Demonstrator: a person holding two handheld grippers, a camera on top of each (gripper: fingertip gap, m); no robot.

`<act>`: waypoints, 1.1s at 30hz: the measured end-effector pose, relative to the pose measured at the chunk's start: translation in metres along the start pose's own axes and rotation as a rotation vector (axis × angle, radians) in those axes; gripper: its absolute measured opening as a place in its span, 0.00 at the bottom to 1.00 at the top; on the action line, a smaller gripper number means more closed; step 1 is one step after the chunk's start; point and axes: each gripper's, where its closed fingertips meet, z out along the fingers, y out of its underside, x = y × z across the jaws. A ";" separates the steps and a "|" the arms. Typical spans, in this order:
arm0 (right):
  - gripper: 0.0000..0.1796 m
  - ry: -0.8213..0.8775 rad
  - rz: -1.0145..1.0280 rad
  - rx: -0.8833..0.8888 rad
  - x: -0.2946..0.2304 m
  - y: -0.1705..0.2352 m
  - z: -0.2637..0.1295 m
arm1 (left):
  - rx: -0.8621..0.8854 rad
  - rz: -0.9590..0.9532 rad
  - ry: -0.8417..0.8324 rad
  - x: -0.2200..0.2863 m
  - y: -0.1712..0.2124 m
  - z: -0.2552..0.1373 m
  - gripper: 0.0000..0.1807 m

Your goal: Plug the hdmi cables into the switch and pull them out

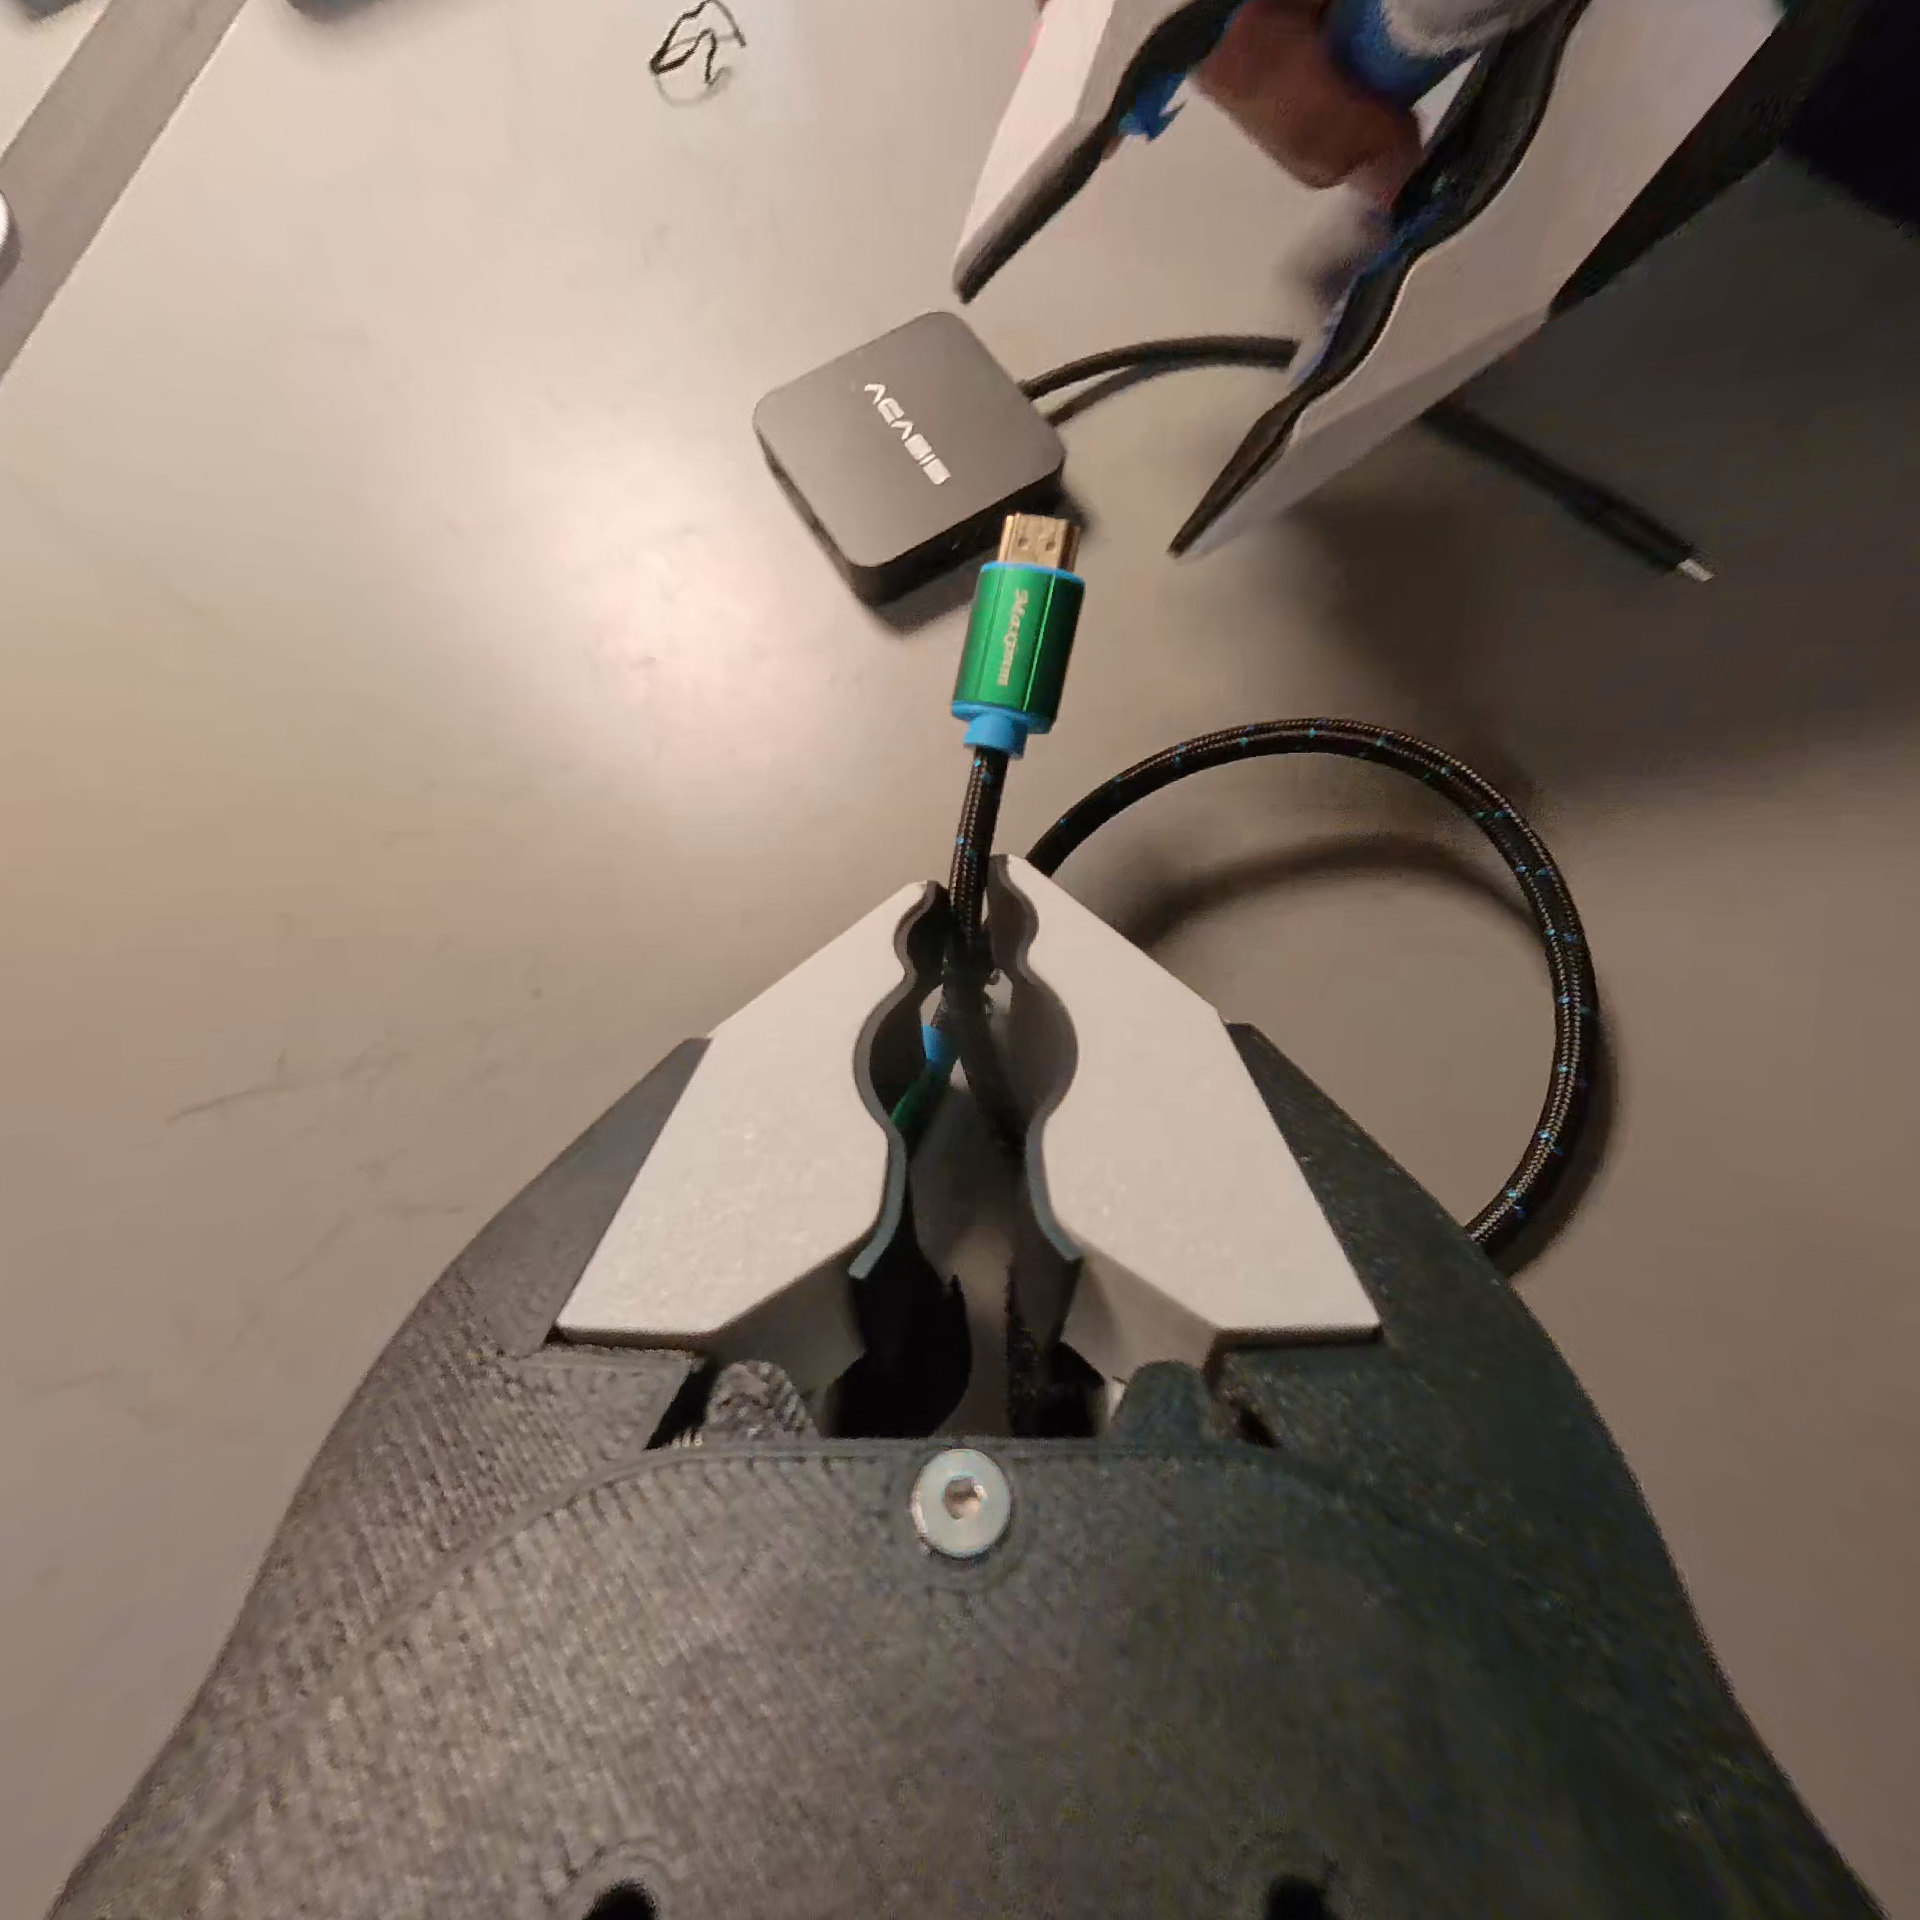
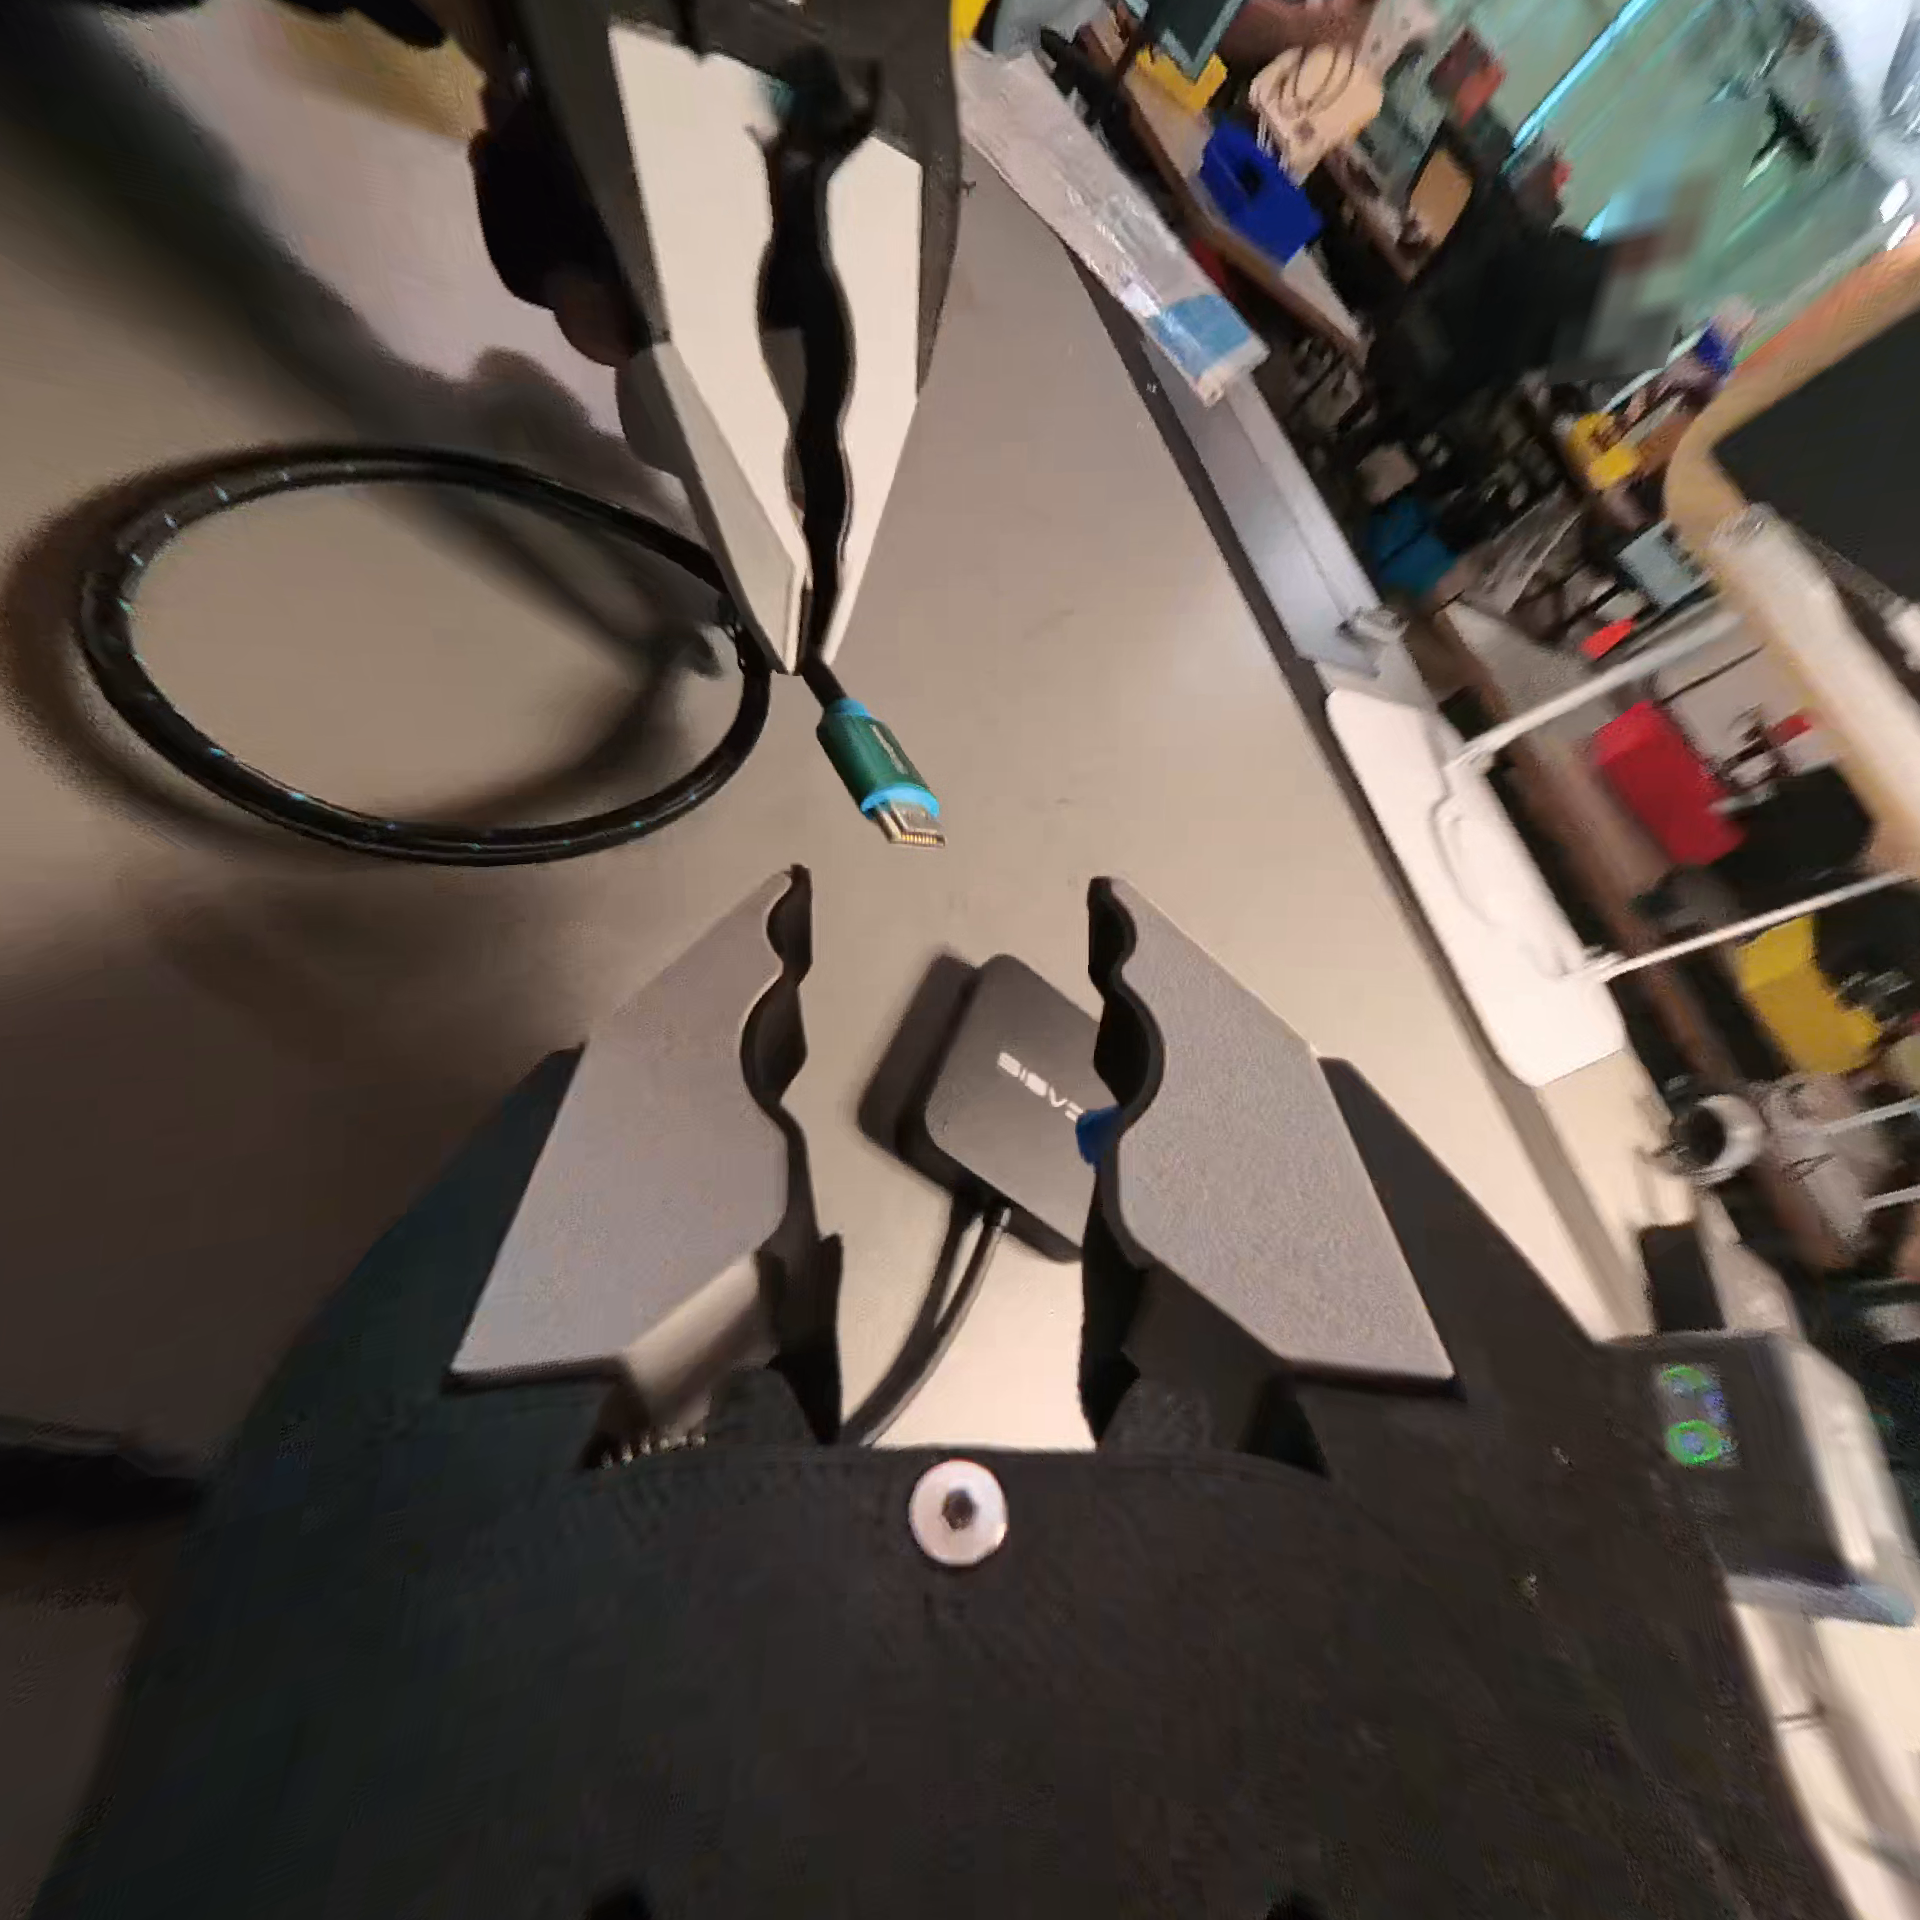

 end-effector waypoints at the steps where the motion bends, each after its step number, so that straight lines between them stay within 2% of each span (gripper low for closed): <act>1: 0.30 0.012 -0.047 0.010 -0.001 -0.002 0.000 | 0.009 -0.013 0.019 0.003 -0.002 0.001 0.04; 6: 0.27 -0.008 -0.195 0.067 -0.017 -0.011 0.000 | 0.064 -0.063 0.147 0.025 -0.013 0.003 0.04; 12: 0.12 -0.109 -0.179 0.100 -0.032 -0.016 -0.004 | 0.079 -0.105 0.262 0.041 -0.015 0.005 0.05; 14: 0.10 -0.151 -0.093 0.064 -0.032 -0.010 -0.003 | 0.103 -0.105 0.237 0.035 -0.017 0.003 0.07; 17: 0.08 -0.179 0.117 0.044 -0.022 -0.006 -0.003 | 0.203 -0.112 0.127 0.007 -0.028 -0.015 0.24; 21: 0.07 -0.207 0.427 0.053 -0.004 -0.004 -0.005 | 0.396 -0.305 -0.064 -0.061 -0.033 -0.058 0.26; 24: 0.07 -0.215 0.634 0.041 0.007 0.005 -0.004 | 0.493 -0.499 -0.109 -0.099 -0.018 -0.079 0.25; 27: 0.07 -0.210 0.789 0.045 0.015 0.011 -0.004 | 0.479 -0.579 0.013 -0.096 -0.005 -0.077 0.22; 30: 0.07 -0.202 0.885 0.072 0.021 0.012 -0.003 | 0.354 -0.511 0.232 -0.053 0.000 -0.063 0.18; 33: 0.07 -0.200 0.971 0.103 0.023 0.010 -0.001 | 0.293 -0.429 0.415 -0.003 -0.012 -0.046 0.17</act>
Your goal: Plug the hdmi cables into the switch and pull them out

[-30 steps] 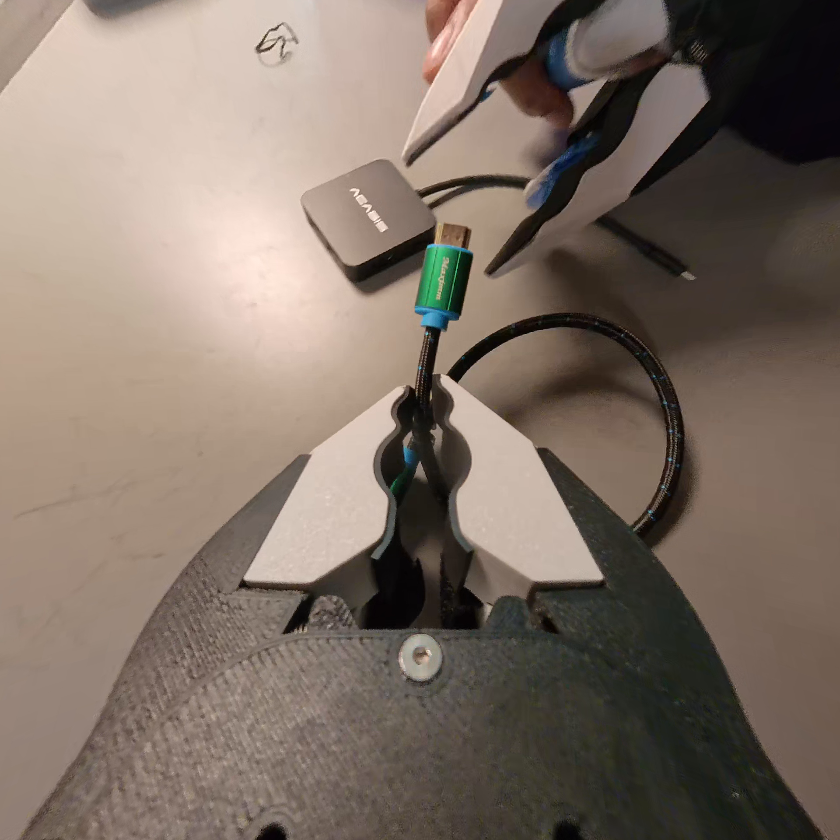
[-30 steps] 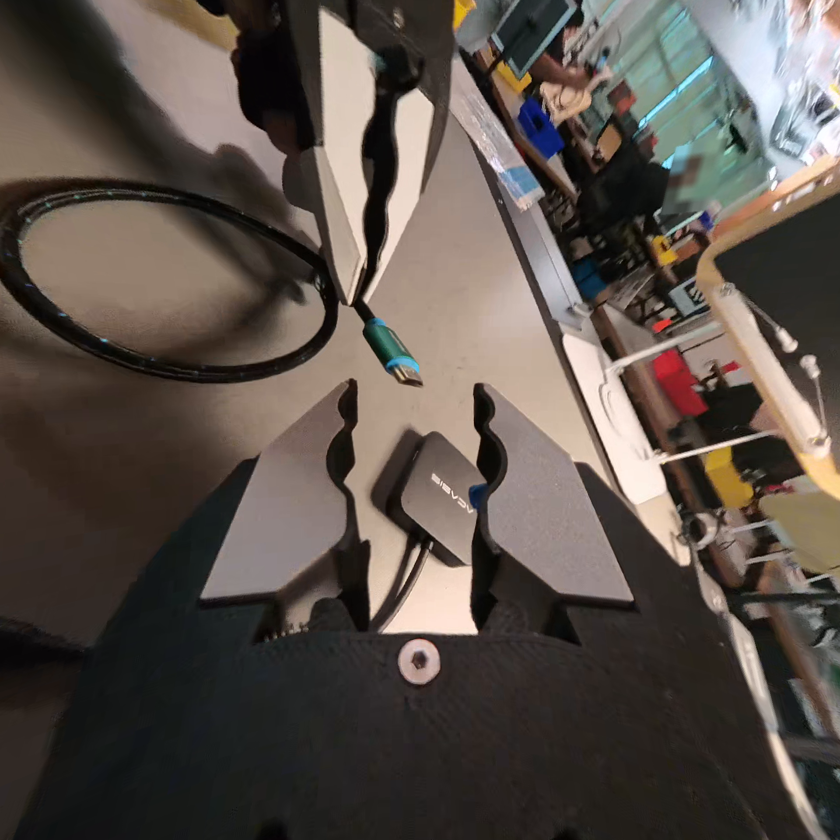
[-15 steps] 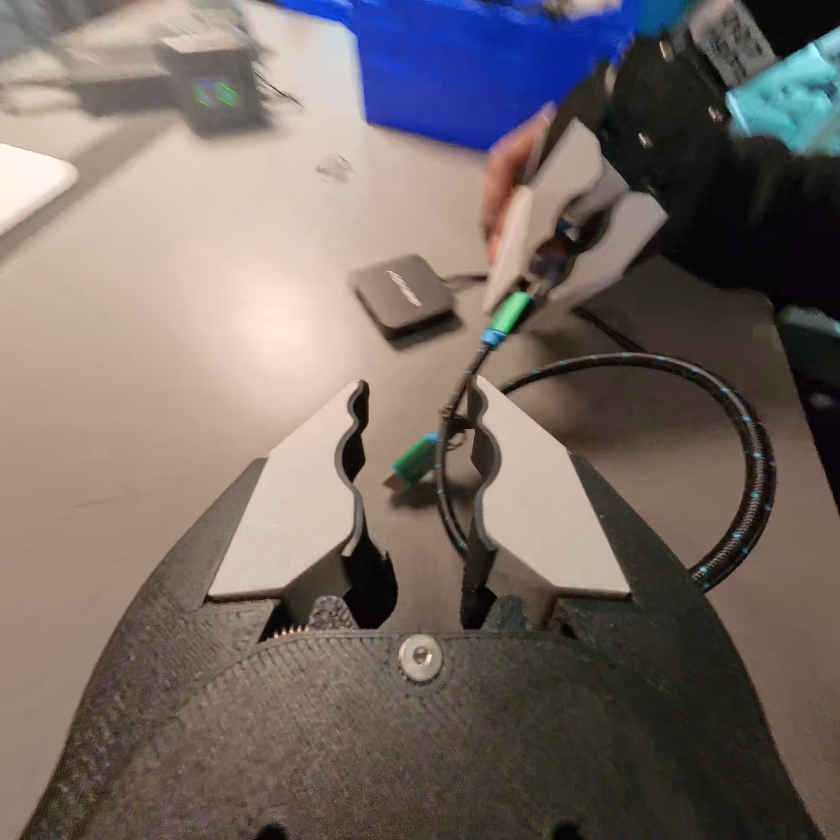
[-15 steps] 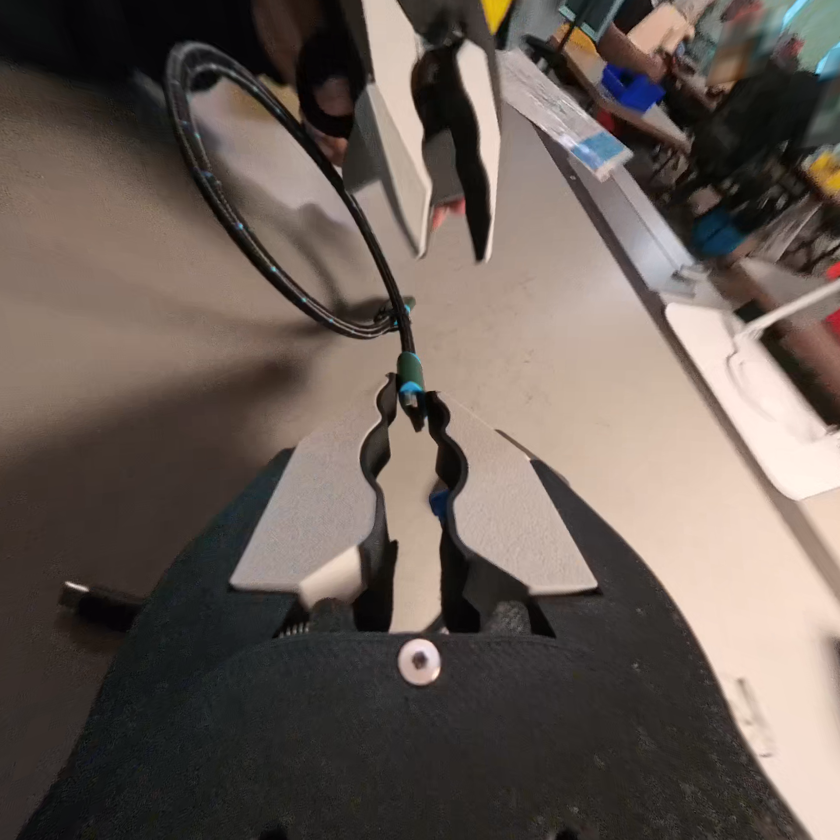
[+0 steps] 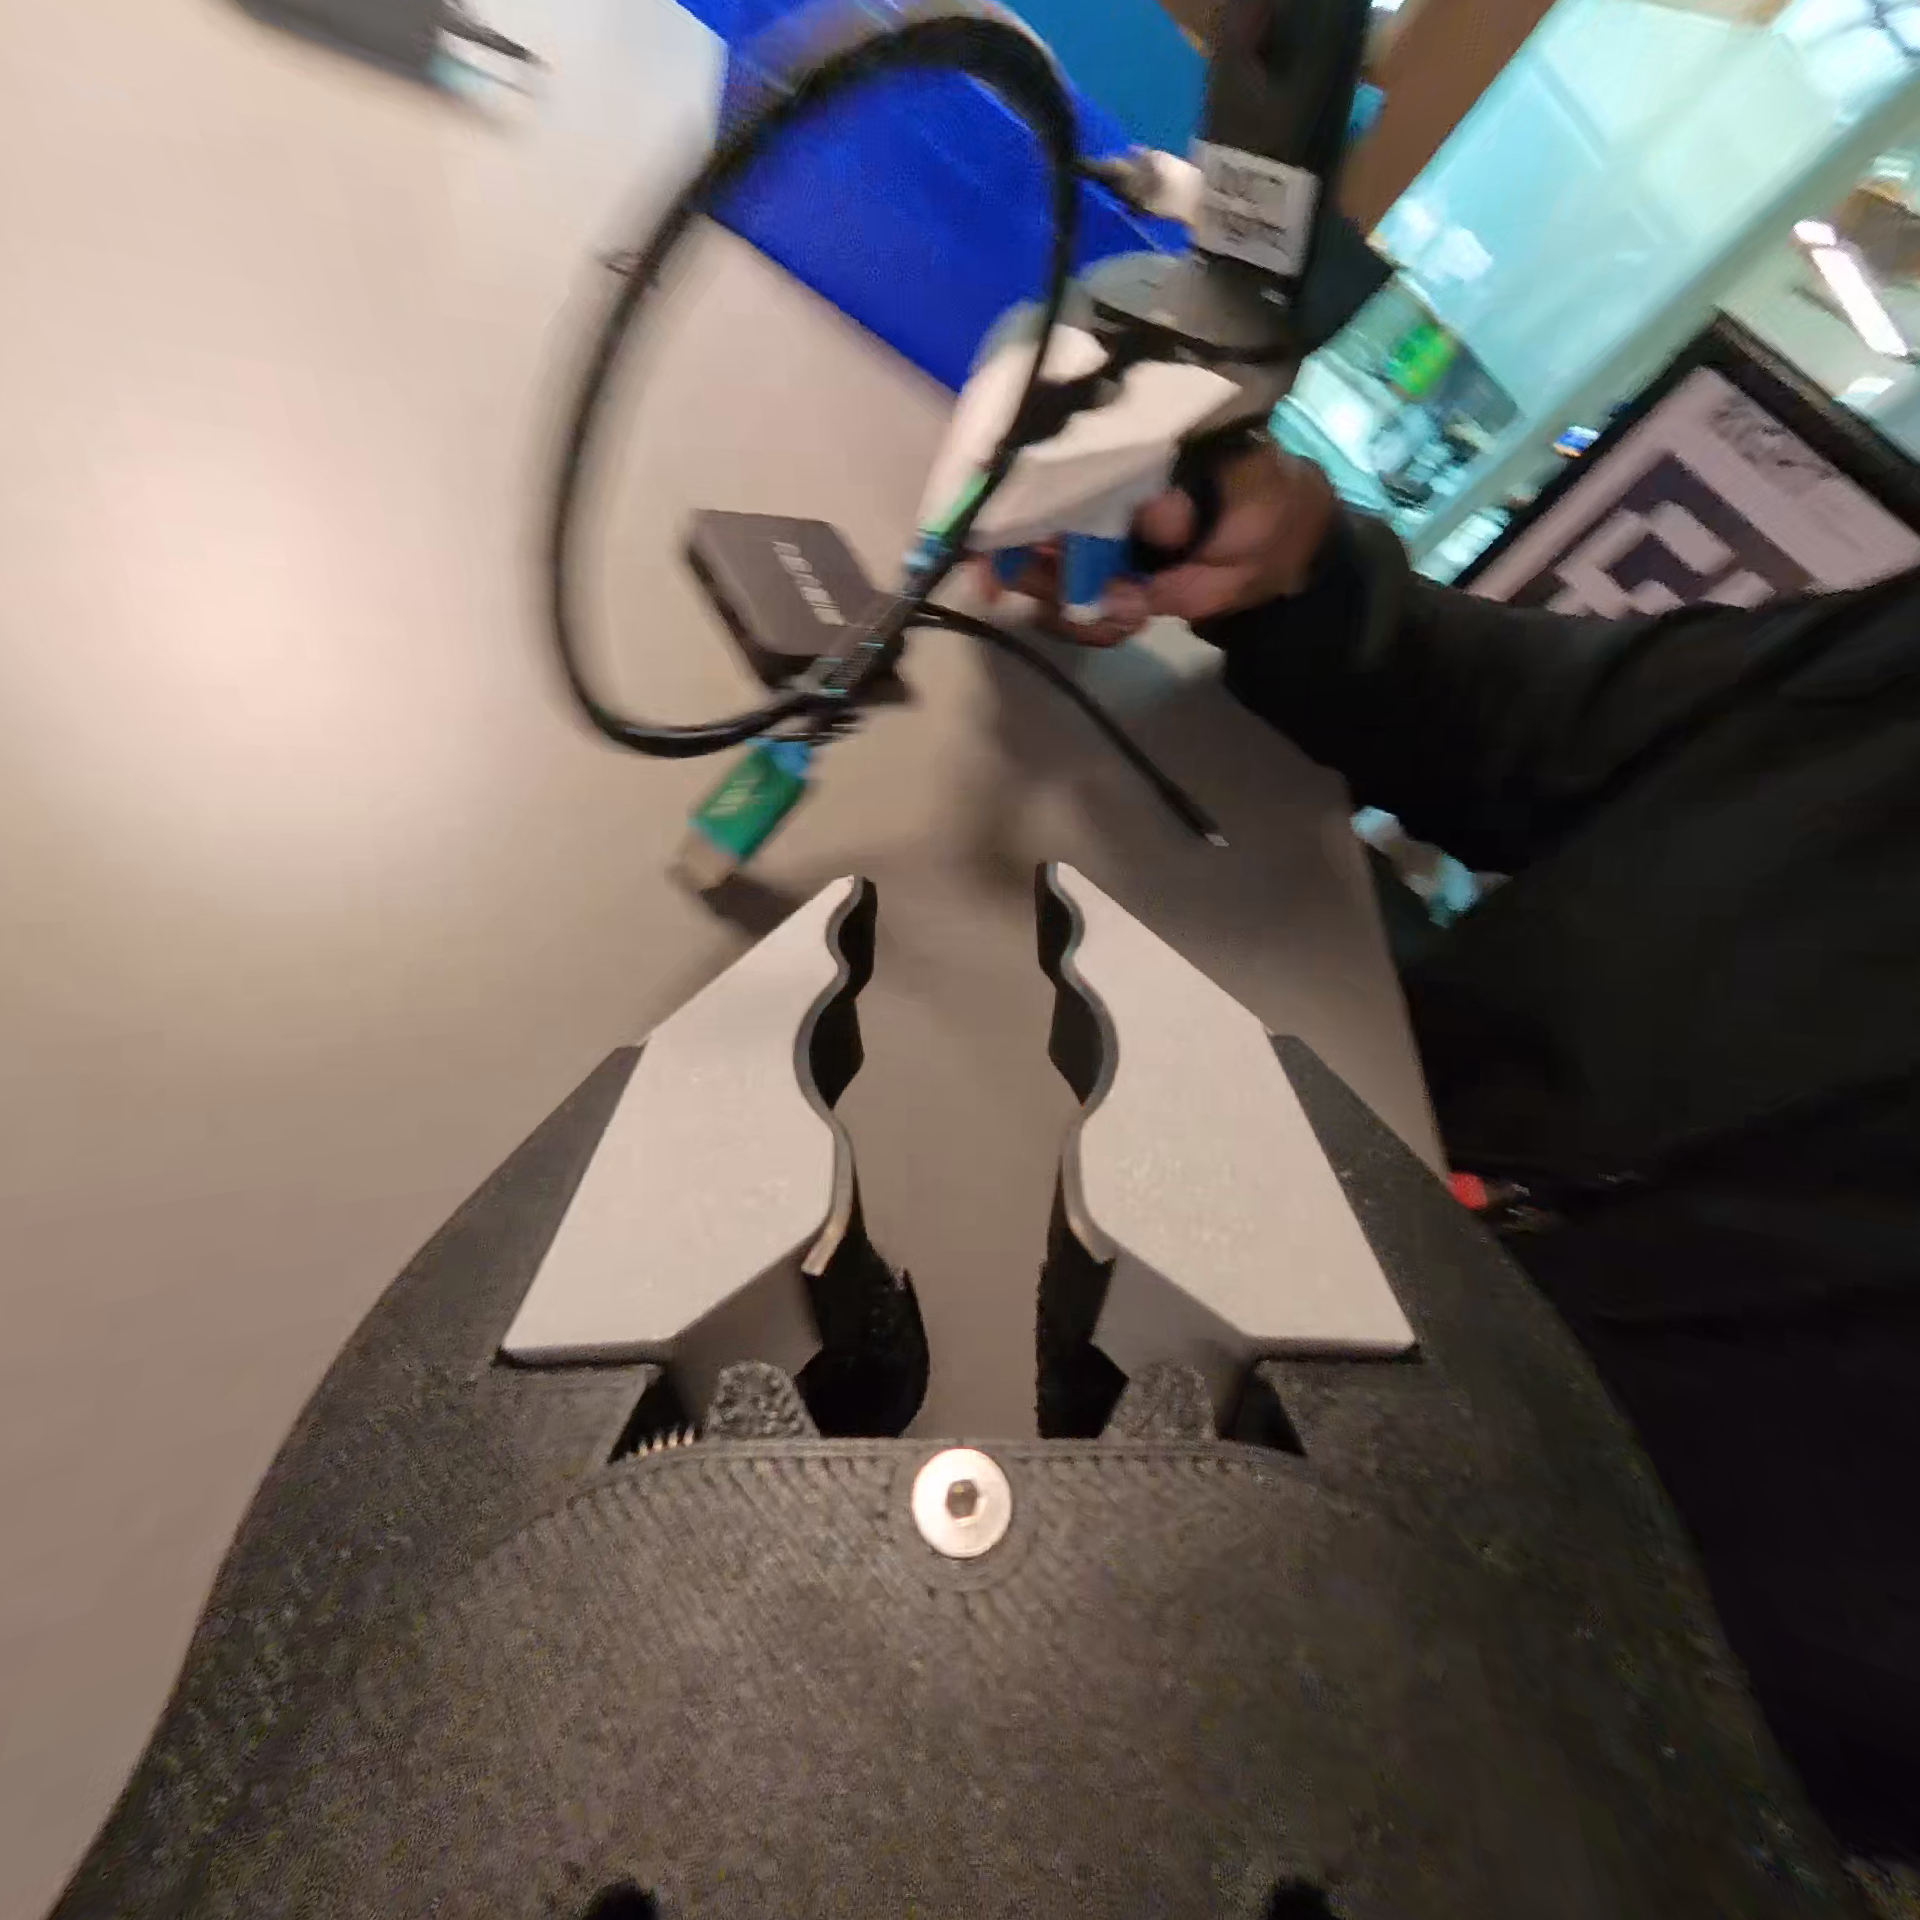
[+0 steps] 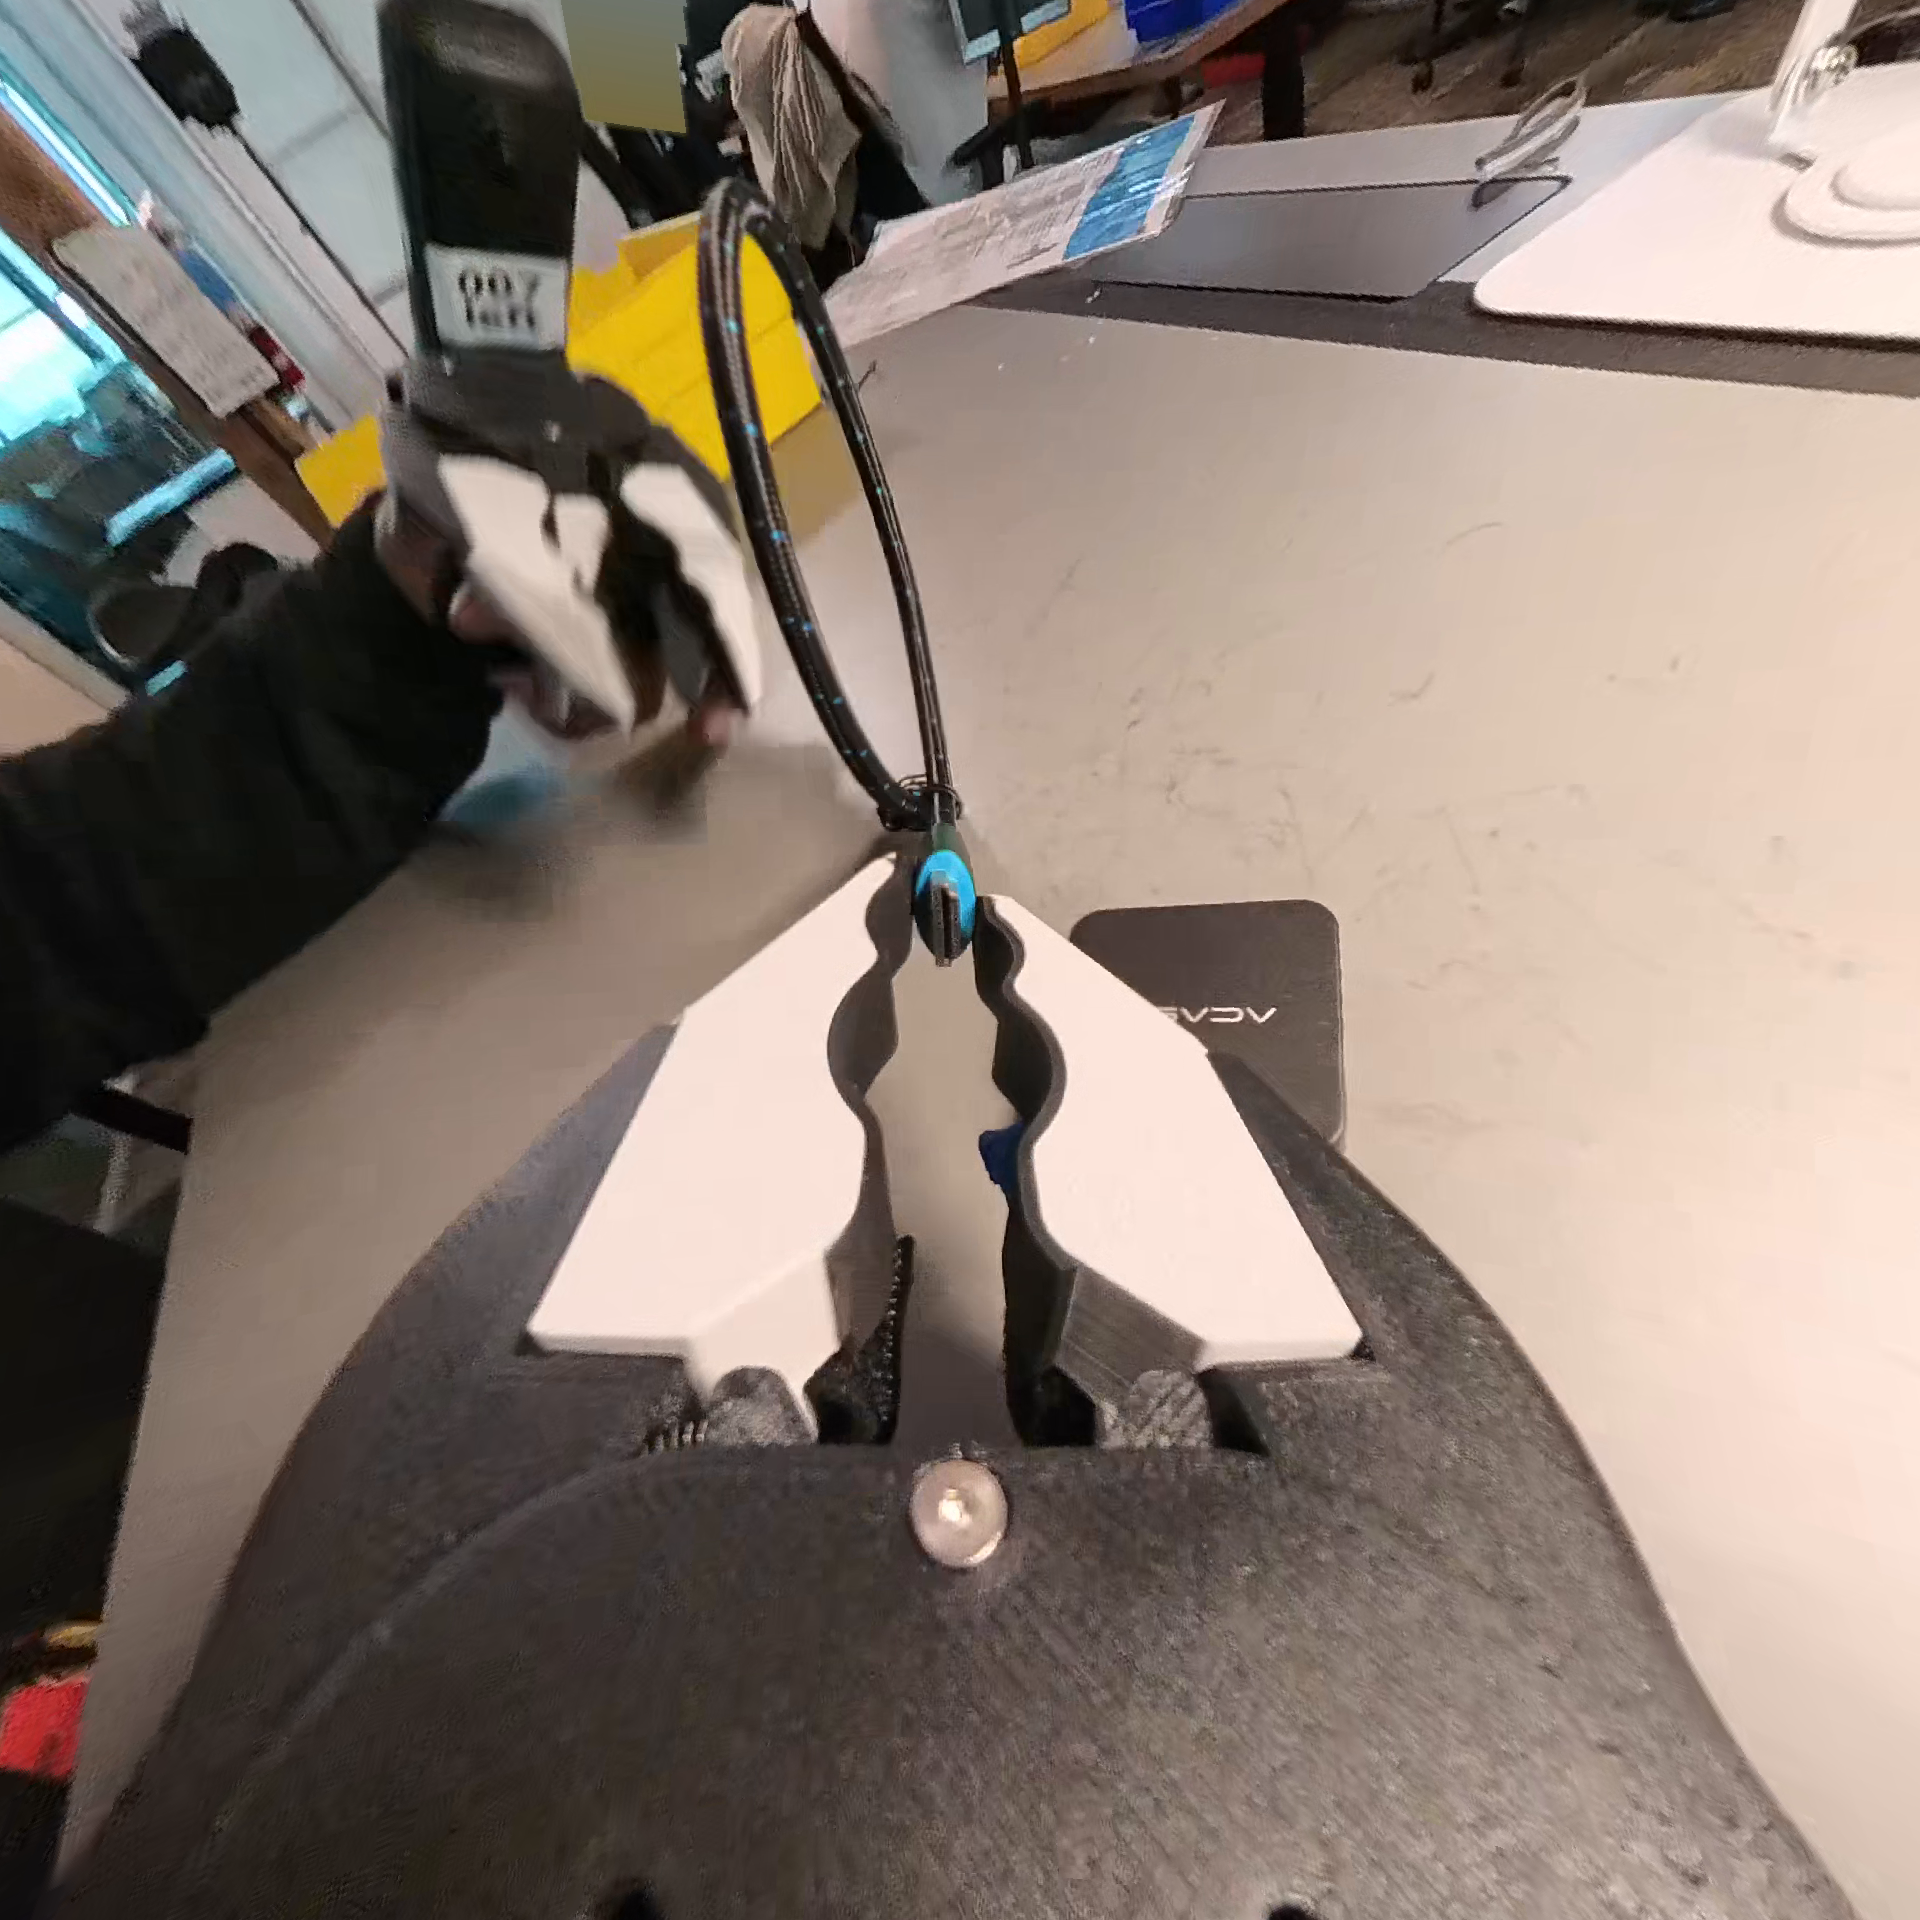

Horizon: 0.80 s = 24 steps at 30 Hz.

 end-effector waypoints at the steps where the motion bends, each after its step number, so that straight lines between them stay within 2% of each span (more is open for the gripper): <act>1: 0.07 -0.003 0.029 0.015 0.000 -0.001 0.001 | -0.020 -0.017 0.065 0.014 0.003 0.015 0.17; 3: 0.07 -0.006 0.081 0.042 -0.001 -0.004 0.003 | -0.061 -0.089 0.149 0.036 0.008 0.047 0.18; 5: 0.07 -0.021 0.133 0.066 -0.003 -0.006 0.003 | -0.065 -0.205 0.138 0.042 0.009 0.077 0.19; 9: 0.07 -0.053 0.203 0.106 -0.008 -0.011 0.003 | 0.175 -0.483 0.044 0.026 -0.014 0.108 0.19; 11: 0.07 -0.066 0.230 0.122 -0.009 -0.013 0.002 | 0.332 -0.542 0.008 0.015 -0.029 0.102 0.19; 14: 0.06 -0.108 0.294 0.156 -0.013 -0.018 0.002 | 0.477 -0.587 -0.001 0.005 -0.041 0.089 0.19; 20: 0.06 -0.205 0.341 0.228 -0.029 -0.027 0.004 | 0.717 -0.611 0.143 0.017 -0.063 0.075 0.19; 24: 0.07 -0.231 0.346 0.263 -0.035 -0.032 0.004 | 0.773 -0.534 0.117 0.019 -0.069 0.066 0.12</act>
